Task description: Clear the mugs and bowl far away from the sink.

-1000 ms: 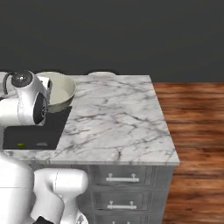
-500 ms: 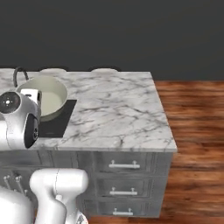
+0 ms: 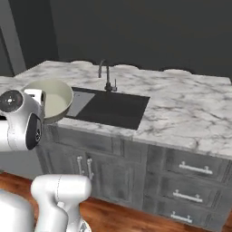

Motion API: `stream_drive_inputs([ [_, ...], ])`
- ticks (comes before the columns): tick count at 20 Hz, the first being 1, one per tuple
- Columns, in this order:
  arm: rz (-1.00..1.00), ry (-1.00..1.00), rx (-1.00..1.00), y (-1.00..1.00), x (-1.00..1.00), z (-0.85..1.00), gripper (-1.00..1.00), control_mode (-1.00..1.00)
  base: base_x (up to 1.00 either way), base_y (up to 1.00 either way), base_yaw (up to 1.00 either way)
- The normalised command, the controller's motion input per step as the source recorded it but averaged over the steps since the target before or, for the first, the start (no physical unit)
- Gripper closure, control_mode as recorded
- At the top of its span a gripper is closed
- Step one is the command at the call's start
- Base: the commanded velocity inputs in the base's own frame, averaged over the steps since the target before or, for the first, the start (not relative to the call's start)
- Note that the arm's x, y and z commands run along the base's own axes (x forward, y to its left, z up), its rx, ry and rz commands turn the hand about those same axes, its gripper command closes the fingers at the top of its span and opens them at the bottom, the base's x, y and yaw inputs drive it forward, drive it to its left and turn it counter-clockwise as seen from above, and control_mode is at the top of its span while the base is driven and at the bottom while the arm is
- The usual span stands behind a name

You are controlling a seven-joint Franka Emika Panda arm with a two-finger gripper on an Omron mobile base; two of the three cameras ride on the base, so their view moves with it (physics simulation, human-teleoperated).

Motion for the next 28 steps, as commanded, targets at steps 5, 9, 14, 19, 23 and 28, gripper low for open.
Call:
stream_drive_inputs([
  [5, 0.0, 0.0, 0.0, 0.0, 0.0, 0.0, 1.0, 1.0, -0.13, 0.5, 0.7],
  [9, 0.0, 0.0, 0.0, 0.0, 0.0, 0.0, 1.0, 1.0, 0.0, 0.39, 0.71],
  [14, 0.0, 0.0, 0.0, 0.0, 0.0, 0.0, 1.0, 1.0, 0.25, 0.28, 0.66],
  [19, 0.0, 0.0, 0.0, 0.0, 0.0, 0.0, 1.0, 1.0, 0.69, 0.16, 0.55],
  [23, 0.0, 0.0, 0.0, 0.0, 0.0, 0.0, 1.0, 1.0, 0.97, 0.02, 0.46],
  [28, 0.0, 0.0, 0.0, 0.0, 0.0, 0.0, 1.0, 1.0, 1.0, 0.0, 0.35],
])
